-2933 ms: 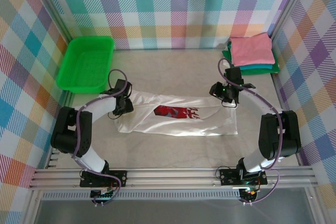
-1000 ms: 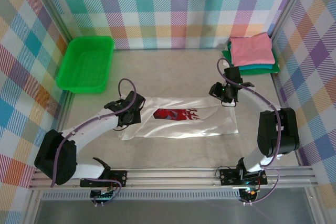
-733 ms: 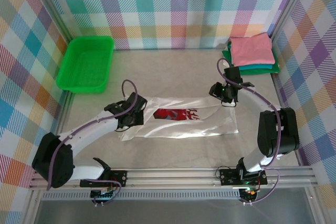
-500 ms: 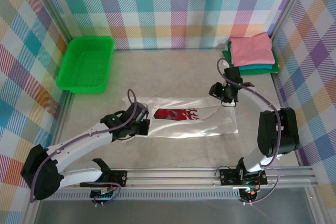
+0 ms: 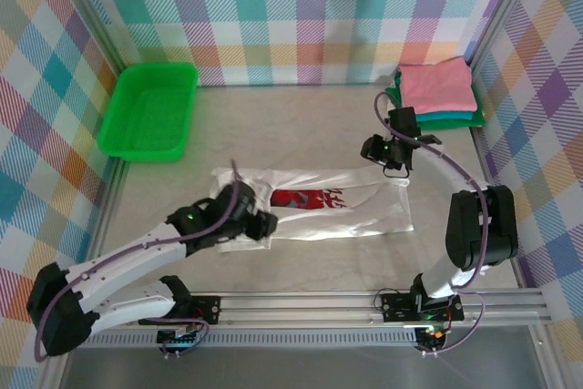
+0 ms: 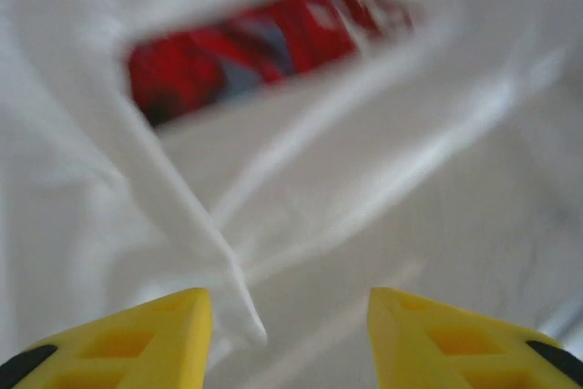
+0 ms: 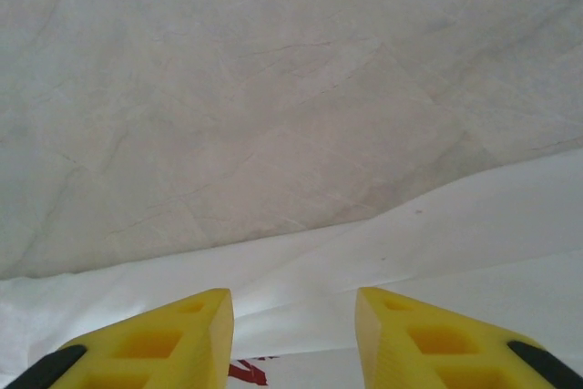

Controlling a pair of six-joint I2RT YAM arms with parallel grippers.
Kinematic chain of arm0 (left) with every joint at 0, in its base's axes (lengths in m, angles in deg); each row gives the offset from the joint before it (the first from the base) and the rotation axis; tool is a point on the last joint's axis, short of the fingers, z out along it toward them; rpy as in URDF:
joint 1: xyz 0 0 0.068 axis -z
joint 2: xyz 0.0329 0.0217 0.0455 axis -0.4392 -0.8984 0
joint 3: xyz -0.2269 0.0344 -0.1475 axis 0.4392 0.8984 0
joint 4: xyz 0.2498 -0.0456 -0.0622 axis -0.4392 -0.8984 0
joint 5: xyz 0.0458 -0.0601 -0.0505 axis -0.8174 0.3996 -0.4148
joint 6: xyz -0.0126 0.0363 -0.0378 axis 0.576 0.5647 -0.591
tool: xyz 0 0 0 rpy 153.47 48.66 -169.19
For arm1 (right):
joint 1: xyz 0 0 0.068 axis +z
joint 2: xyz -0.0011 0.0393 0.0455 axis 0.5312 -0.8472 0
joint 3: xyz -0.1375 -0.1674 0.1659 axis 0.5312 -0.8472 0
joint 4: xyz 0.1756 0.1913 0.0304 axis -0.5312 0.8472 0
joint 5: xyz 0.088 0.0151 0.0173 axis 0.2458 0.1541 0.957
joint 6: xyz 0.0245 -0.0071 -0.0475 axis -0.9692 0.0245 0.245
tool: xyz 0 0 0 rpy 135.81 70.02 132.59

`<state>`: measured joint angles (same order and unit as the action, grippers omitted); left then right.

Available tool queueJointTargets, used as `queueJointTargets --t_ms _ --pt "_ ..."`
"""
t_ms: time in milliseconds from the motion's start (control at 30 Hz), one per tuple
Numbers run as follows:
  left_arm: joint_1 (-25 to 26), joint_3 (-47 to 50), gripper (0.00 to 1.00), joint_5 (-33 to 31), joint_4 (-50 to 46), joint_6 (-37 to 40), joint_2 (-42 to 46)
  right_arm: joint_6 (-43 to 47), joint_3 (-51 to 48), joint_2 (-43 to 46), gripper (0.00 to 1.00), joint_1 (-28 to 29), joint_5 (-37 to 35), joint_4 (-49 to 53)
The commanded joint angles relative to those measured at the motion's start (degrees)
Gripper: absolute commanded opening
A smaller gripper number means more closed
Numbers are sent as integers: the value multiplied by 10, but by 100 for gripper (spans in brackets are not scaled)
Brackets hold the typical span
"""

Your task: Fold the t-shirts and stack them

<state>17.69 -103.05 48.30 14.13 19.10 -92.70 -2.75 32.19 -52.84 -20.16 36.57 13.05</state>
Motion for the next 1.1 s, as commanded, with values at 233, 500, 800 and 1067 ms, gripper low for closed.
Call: queueJointTargets --t_ms 233,500,800,1067 --pt "-189 -107 30 -98 -45 -160 -267 140 130 -130 8 132 -1 121" --pt "-223 -163 24 -144 -22 -179 -405 117 142 -206 6 132 -53 160" --pt "-248 -425 22 -126 -52 -96 -620 75 39 -177 6 141 2 144" --pt "-223 -920 20 -15 -170 12 -888 18 -15 -164 7 278 153 109"
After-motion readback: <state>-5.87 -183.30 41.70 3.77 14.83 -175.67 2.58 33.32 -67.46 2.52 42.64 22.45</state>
